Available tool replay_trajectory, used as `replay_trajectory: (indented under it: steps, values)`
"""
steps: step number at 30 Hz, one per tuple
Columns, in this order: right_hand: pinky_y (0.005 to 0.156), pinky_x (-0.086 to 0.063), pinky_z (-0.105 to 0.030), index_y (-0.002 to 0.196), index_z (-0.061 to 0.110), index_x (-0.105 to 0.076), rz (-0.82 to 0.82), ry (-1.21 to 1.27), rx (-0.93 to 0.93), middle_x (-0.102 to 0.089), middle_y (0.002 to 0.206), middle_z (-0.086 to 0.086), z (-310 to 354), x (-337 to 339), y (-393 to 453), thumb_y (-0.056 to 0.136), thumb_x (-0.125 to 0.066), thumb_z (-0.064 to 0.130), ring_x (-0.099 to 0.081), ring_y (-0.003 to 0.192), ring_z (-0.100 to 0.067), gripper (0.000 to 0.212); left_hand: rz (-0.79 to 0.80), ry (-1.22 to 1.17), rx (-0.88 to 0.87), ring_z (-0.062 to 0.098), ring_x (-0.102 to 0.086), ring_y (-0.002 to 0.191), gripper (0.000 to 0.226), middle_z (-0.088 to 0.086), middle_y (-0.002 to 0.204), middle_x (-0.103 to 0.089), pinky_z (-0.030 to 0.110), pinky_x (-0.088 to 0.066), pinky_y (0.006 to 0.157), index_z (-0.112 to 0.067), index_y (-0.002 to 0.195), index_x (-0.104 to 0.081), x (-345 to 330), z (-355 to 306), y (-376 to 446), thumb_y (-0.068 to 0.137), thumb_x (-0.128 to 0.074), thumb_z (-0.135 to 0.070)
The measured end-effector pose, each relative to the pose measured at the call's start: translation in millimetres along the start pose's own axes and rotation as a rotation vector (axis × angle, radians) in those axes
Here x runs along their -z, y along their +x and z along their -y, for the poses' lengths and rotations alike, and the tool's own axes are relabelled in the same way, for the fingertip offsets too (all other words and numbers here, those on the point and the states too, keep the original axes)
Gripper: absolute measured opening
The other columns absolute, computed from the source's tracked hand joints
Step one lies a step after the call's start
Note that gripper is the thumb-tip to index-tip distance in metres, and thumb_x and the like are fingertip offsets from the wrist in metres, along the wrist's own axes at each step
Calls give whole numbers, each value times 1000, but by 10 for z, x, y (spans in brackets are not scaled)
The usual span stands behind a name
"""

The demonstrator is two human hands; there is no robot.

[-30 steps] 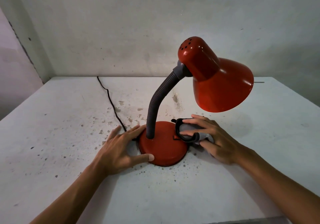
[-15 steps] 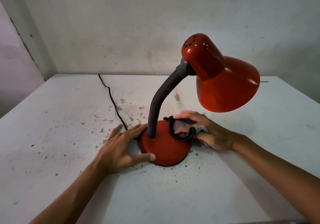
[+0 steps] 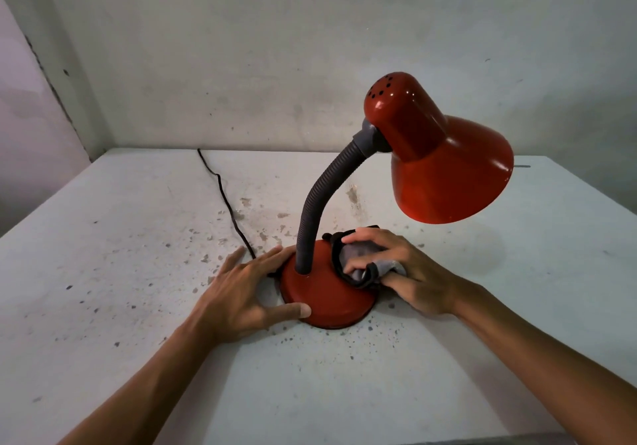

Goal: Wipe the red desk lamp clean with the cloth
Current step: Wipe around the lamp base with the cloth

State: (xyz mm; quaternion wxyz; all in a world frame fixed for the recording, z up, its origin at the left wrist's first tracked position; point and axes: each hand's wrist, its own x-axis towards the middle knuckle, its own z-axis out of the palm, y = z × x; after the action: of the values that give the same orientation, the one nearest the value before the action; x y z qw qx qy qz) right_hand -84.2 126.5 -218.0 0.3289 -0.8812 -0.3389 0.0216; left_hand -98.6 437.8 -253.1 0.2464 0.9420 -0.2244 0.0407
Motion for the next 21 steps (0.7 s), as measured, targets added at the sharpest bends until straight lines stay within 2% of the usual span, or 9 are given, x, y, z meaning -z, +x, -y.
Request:
replay_trajectory:
  steps: [3,5,7,9,10,13,15,17,21]
  values:
    - [118,-30,-36,126,34,-70,-7,-87,-23,-49,149,19,-15,54,-11,89,-53,12,-41,143,-7,46,-24,0,-6,-11,-19,134,87,-13,158,-35,40,1,121,-70,140,-4,-5,8,4,69,-48,-95]
    - [114,-42,-38,133,32,-62,-102,-5,-142,-54,140,20,3,95,-14,90,-53,20,-48,133,-1,46,-17,5,0,-10,-18,133,88,-13,158,-34,39,3,120,-69,141,-4,-8,14,7,69,-47,-95]
    - [116,-41,-44,141,37,-53,-161,26,-263,-52,143,17,8,108,-72,90,-50,28,-48,134,0,52,-18,5,-1,-9,-18,133,89,-12,158,-35,39,4,120,-68,142,-3,-16,13,7,69,-46,-95]
    - [125,-27,-46,146,51,-42,-137,-80,-314,-39,159,19,21,39,-221,90,-47,35,-31,150,-3,58,-26,-2,-3,-8,-18,133,89,-13,158,-35,40,4,120,-69,142,-3,-16,16,2,69,-46,-95]
    - [128,-17,-43,147,57,-36,-127,-125,-298,-31,162,28,27,-22,-322,91,-45,36,-19,154,2,61,-27,-3,-3,-8,-18,133,90,-13,158,-35,41,3,121,-68,143,-3,-22,21,4,69,-46,-95]
    - [120,3,-23,144,77,-18,-175,-125,-287,-7,146,63,113,-207,-561,94,-43,36,8,140,32,69,-26,6,-7,-7,-21,134,95,-11,159,-34,45,0,122,-60,149,-7,-37,41,26,69,-46,-96]
    - [115,4,-19,152,68,-10,-212,-156,-286,8,143,66,236,-358,-643,99,-42,39,15,137,33,68,-30,4,-12,-6,-23,133,96,-12,159,-34,46,0,123,-59,150,-8,-47,53,28,69,-46,-95]
    - [121,4,-21,158,48,-10,-232,-221,-250,9,154,55,366,-499,-665,103,-39,39,12,147,21,63,-34,7,-14,-7,-23,134,96,-12,159,-34,45,0,123,-59,150,-9,-46,53,18,69,-47,-95]
    - [125,11,-22,155,42,7,-208,-323,-301,17,162,34,532,-646,-630,103,-30,40,23,151,9,64,-37,0,-24,-11,-18,133,87,-19,157,-33,40,2,121,-70,142,-5,-21,30,0,69,-47,-95]
